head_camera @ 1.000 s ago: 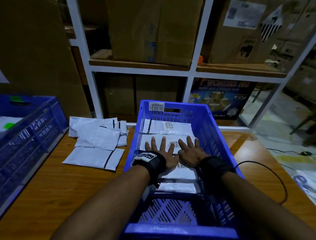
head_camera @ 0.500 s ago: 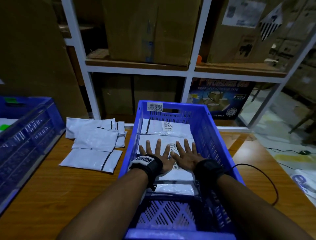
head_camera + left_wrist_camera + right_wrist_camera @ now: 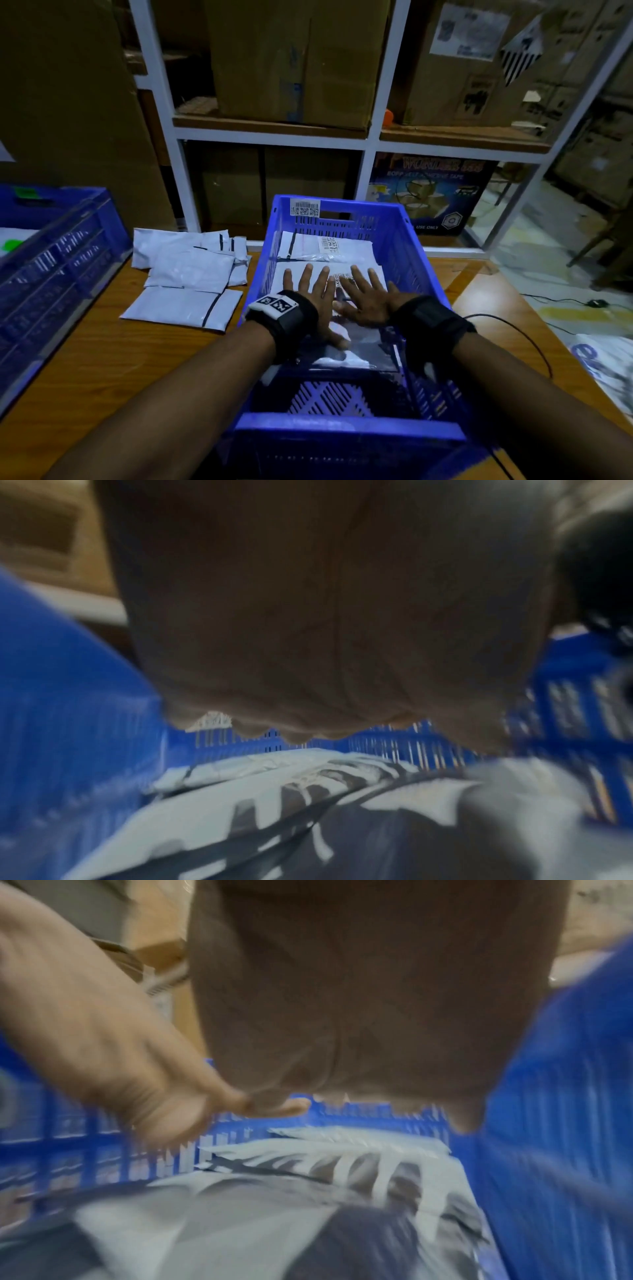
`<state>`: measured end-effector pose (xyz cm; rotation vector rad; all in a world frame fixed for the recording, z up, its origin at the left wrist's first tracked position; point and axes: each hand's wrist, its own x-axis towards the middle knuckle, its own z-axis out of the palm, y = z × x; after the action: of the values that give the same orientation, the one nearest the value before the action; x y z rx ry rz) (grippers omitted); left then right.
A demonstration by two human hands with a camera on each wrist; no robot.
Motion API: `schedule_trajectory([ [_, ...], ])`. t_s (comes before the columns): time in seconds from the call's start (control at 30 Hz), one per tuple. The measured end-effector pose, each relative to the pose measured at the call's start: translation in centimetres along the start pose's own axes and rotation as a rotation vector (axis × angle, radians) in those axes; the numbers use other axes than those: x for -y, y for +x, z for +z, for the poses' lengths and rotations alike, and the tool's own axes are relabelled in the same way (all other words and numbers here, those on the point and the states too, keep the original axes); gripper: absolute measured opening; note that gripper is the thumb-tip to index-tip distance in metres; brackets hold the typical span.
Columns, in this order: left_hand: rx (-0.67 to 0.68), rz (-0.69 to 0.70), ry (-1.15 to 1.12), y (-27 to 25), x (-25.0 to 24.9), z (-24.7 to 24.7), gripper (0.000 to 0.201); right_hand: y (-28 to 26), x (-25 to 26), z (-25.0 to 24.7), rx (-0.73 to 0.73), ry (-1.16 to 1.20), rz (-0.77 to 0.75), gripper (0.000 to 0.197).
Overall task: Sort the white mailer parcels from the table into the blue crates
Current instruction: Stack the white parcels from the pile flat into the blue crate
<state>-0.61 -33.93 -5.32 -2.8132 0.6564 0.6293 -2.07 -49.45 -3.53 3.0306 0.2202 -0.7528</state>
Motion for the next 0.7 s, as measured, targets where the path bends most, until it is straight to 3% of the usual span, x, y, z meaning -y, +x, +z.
schedule_trajectory([
  [0.13, -0.018, 0.016, 0.062, 0.3, -0.1, 1.9, 0.151, -1.4, 0.3, 1.6, 0.13, -0.107, 0.007, 0.106],
  [0.23, -0.052, 0.032, 0.127, 0.2, -0.7, 2.8, 0.159, -2.0, 1.0, 2.6, 0.134, -0.173, 0.04, 0.118],
  [0.47, -0.058, 0.005, 0.142, -0.2, -1.3, 3.2, 0.153, -2.0, 1.6, 3.1, 0.022, -0.112, 0.018, 0.124],
  [0.7, -0.067, 0.0, 0.116, -0.1, -0.9, 3.2, 0.148, -2.4, 1.5, 2.7, -0.051, -0.073, 0.01, 0.116],
])
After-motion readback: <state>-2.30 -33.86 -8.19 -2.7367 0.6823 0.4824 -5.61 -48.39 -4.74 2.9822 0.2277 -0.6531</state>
